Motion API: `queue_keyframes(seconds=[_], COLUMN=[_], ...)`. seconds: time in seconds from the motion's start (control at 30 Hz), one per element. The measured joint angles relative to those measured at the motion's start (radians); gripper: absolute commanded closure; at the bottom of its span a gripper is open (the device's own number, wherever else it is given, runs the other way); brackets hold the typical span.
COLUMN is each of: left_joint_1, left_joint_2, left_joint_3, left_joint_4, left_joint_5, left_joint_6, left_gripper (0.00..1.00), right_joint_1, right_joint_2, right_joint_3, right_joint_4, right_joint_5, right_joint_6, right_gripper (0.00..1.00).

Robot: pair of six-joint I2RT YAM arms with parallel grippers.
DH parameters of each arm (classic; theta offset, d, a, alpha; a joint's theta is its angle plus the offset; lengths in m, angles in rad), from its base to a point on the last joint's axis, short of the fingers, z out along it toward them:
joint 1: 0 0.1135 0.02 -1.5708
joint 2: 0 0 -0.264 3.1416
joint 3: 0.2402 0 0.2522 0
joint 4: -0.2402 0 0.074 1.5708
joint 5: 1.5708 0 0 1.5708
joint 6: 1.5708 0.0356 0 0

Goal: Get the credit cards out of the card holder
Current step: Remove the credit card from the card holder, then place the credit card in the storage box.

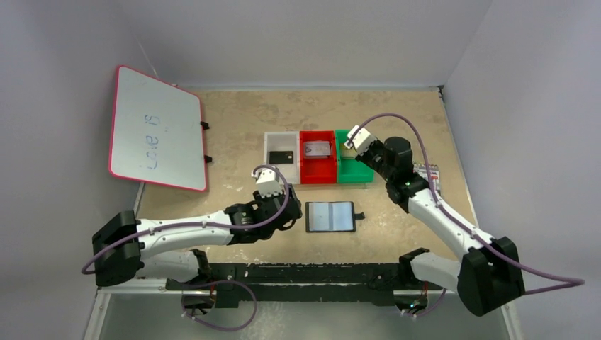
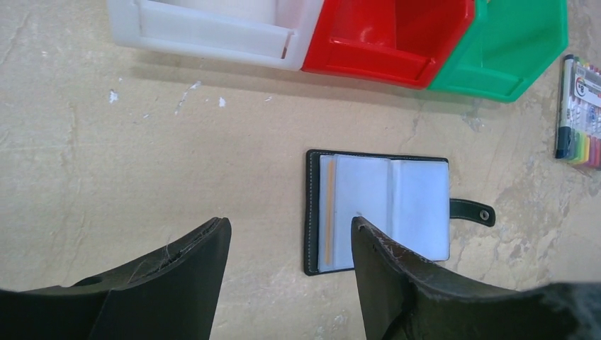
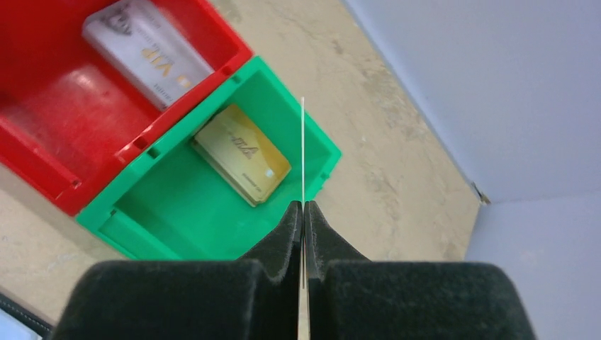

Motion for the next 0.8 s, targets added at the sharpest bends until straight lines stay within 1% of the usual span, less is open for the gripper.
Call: queue_keyframes(seconds=[0.1,0.2,0.33,0.57,0.8], left_joint_1=[0.005,0.006,0.008,0.015,0.021], left_joint_2=[-0.037,-0.074,-0.121,-0.209,-0.242], left_joint_3=[-0.023,-0.047,-0.057,-0.079,-0.081], left_joint_4=[-0.021,-0.040,-0.070,-0.102,-0.129], left_joint_5=[-0.003,-0.006,-0.021,-0.043,-0.049], left_joint_6=[-0.003,-0.004,-0.004,-0.004,-0.003], left_gripper=[0.37,0.37,0.36,0.35,0.35], right_joint_1=[-0.027,-0.050,-0.074,-0.101,-0.103], right_joint_2=[0.069,0.146,0.246,0.368,0.498], right_joint_3=[0.006,0.021,0.073,0.126,0.206], right_joint_4=[-0.004,-0.008,-0.010,-0.008,-0.008], right_joint_5=[-0.086,-0.130,-0.155,-0.206,-0.226], right_joint_6=[-0.078,-0.108,-0.155,-0.249,-0.344], right_gripper=[1.00,1.00,1.00,1.00,1.00])
